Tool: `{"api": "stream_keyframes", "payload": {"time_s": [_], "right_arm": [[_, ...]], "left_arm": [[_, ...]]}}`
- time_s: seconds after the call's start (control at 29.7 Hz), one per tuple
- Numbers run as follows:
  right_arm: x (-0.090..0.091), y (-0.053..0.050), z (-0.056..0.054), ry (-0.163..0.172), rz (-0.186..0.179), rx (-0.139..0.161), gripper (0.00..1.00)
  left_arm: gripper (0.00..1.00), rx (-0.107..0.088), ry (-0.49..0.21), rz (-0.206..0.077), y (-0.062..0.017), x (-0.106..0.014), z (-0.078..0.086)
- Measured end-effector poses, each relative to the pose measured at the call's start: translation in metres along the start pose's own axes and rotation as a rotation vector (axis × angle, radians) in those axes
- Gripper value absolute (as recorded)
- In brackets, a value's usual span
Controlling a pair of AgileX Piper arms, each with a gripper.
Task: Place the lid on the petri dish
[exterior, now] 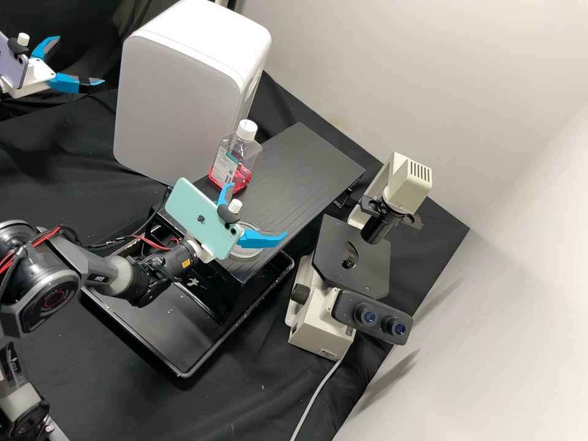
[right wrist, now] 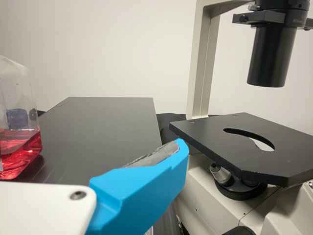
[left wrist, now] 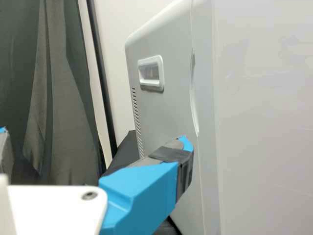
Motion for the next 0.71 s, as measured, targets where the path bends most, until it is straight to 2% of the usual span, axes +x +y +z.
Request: {"api": "stream_keyframes", "payload": {"time_s": [0.57,0.64,0.71], "right_arm": [[0.0,0.0,0.0,0.0,0.0,0.0,1.0],[0.0,0.0,0.0,0.0,0.0,0.0,1.0],[0.0,0.0,0.0,0.0,0.0,0.0,1.0]], "left_arm": [[1.0,0.0,-0.011,-0.002,-0.0005,0.0,0.003],[1.0,-0.005,-0.026,-0.004,-0.0013,0.0,0.008],[1.0,-0.022,-0.042,-0.004,-0.0015,-0.001,0.016]]}}
